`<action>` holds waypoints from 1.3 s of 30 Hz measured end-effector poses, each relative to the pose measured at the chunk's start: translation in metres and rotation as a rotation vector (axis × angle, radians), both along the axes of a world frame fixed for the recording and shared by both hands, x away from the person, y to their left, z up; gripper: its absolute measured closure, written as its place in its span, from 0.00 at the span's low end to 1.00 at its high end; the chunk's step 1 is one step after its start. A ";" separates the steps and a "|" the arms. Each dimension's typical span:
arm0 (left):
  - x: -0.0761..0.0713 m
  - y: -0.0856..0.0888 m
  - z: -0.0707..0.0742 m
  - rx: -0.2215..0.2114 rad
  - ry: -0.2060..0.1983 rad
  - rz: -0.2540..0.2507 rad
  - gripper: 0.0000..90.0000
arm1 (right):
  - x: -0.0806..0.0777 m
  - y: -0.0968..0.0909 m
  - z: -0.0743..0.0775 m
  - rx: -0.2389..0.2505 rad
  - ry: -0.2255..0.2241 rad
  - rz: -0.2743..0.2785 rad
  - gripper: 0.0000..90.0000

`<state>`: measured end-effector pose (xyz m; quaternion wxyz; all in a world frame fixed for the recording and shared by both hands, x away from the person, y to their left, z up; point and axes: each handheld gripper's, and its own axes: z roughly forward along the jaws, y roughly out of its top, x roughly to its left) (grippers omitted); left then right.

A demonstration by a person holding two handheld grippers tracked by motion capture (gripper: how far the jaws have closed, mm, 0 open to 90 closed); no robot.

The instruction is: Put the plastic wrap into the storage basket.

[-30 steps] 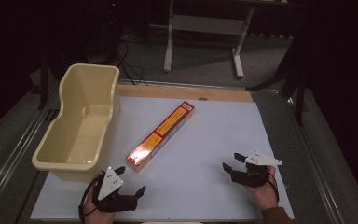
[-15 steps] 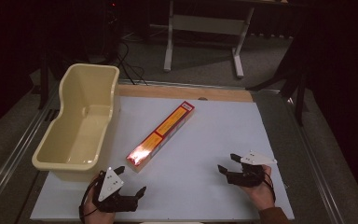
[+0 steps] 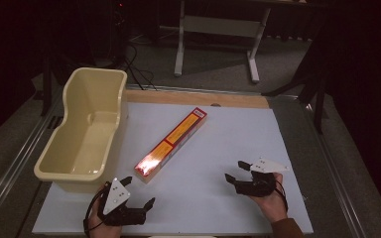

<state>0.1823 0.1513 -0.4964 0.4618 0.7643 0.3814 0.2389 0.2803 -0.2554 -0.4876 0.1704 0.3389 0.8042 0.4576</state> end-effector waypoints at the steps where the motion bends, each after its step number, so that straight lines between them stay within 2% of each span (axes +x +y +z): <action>1: 0.000 0.000 0.000 0.000 0.000 0.000 0.06 | 0.000 0.002 0.001 0.002 0.000 0.006 0.32; 12: 0.000 -0.001 0.000 0.001 -0.002 -0.008 0.06 | 0.005 0.028 0.012 0.006 -0.014 0.056 0.36; 24: -0.002 -0.001 0.001 -0.005 -0.009 -0.011 0.06 | 0.013 0.068 0.019 0.003 -0.016 0.131 0.49; 28: -0.002 0.000 0.001 -0.008 -0.011 -0.010 0.06 | 0.018 0.082 0.021 0.011 -0.016 0.155 0.59; 31: -0.002 0.000 0.001 -0.007 -0.011 -0.011 0.06 | 0.021 0.089 0.020 0.012 -0.020 0.173 0.63; 32: -0.002 0.000 0.001 -0.008 -0.012 -0.010 0.06 | 0.023 0.098 0.020 0.015 -0.017 0.183 0.67; 33: -0.002 0.000 0.001 -0.008 -0.012 -0.010 0.06 | 0.023 0.098 0.020 0.015 -0.017 0.183 0.67; 39: -0.003 0.000 0.001 -0.010 -0.016 -0.013 0.07 | 0.032 0.125 0.019 0.018 -0.015 0.219 0.81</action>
